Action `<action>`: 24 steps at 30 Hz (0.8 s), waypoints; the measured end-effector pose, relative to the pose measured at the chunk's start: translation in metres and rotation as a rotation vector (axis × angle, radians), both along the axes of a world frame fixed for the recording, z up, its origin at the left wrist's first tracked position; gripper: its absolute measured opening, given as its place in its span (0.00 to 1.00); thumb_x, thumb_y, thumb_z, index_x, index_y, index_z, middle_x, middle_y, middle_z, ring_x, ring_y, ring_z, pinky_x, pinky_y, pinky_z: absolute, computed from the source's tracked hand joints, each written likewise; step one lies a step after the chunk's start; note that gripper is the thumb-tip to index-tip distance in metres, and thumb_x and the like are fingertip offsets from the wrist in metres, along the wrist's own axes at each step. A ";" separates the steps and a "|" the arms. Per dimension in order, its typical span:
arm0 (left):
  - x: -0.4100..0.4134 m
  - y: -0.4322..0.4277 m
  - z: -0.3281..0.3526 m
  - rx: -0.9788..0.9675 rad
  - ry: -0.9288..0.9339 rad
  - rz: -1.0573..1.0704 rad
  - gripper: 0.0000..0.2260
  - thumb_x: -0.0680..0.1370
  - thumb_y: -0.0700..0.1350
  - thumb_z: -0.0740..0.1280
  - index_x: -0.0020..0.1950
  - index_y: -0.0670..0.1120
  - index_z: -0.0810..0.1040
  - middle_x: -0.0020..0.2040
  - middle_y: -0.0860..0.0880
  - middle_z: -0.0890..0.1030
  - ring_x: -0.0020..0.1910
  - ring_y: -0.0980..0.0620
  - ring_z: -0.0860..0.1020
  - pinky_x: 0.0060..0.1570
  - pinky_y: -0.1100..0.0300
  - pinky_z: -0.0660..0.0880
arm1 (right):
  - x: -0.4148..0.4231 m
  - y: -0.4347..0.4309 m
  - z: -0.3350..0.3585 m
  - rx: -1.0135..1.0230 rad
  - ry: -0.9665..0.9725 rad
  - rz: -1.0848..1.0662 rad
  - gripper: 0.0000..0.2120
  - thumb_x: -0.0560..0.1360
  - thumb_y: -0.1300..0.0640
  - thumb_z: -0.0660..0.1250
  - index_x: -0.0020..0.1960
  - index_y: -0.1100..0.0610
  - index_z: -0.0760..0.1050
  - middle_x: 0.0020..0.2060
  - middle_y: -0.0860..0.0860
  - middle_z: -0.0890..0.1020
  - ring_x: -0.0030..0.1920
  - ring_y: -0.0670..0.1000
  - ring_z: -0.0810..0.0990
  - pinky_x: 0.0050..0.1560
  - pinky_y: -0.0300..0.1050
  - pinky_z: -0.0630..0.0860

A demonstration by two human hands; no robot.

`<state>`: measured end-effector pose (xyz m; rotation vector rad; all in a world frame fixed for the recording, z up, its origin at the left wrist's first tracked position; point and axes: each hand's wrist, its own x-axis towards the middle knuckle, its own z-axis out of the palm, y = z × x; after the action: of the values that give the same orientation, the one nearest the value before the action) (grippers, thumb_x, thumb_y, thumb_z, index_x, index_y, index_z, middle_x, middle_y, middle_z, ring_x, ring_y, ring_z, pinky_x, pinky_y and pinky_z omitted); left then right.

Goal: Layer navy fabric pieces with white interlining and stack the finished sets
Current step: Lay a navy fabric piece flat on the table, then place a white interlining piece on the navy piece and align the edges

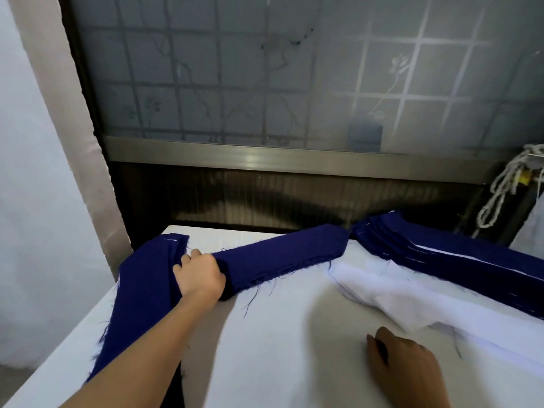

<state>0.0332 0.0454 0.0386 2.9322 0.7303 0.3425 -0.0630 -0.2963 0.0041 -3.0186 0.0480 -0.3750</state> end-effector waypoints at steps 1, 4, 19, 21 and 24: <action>0.000 0.001 0.000 0.017 0.024 -0.006 0.12 0.79 0.49 0.64 0.60 0.47 0.78 0.62 0.47 0.74 0.63 0.45 0.71 0.62 0.50 0.67 | -0.001 0.000 0.001 0.006 -0.006 -0.001 0.16 0.79 0.40 0.51 0.40 0.49 0.64 0.29 0.46 0.69 0.31 0.46 0.68 0.36 0.38 0.68; 0.002 0.003 0.001 0.050 0.082 -0.030 0.12 0.80 0.49 0.63 0.61 0.48 0.78 0.64 0.46 0.72 0.64 0.44 0.69 0.64 0.51 0.66 | -0.001 -0.002 0.001 0.036 -0.003 0.029 0.15 0.79 0.41 0.51 0.41 0.50 0.65 0.28 0.46 0.69 0.32 0.46 0.69 0.38 0.39 0.71; -0.014 -0.001 -0.008 -0.178 -0.062 -0.369 0.07 0.81 0.48 0.65 0.48 0.52 0.83 0.66 0.53 0.71 0.65 0.49 0.69 0.68 0.52 0.61 | -0.001 -0.004 -0.004 0.110 -0.038 0.047 0.14 0.78 0.45 0.59 0.38 0.52 0.65 0.24 0.48 0.66 0.28 0.51 0.66 0.33 0.45 0.68; -0.014 0.000 -0.007 -0.241 -0.145 -0.342 0.03 0.79 0.48 0.68 0.45 0.55 0.80 0.59 0.54 0.74 0.62 0.49 0.71 0.64 0.53 0.63 | -0.002 -0.004 -0.003 0.099 -0.027 0.039 0.14 0.78 0.44 0.57 0.39 0.51 0.65 0.25 0.48 0.66 0.30 0.51 0.67 0.35 0.44 0.69; -0.017 -0.001 -0.008 -0.315 -0.302 -0.246 0.11 0.76 0.47 0.72 0.56 0.53 0.76 0.55 0.54 0.77 0.58 0.49 0.74 0.62 0.51 0.66 | -0.001 -0.004 -0.003 0.093 -0.020 0.032 0.14 0.78 0.43 0.56 0.40 0.51 0.66 0.25 0.48 0.67 0.30 0.51 0.67 0.36 0.44 0.70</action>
<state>0.0166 0.0441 0.0304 2.5551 0.3409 0.5707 -0.0640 -0.3002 0.0010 -2.9199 0.0144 -0.3885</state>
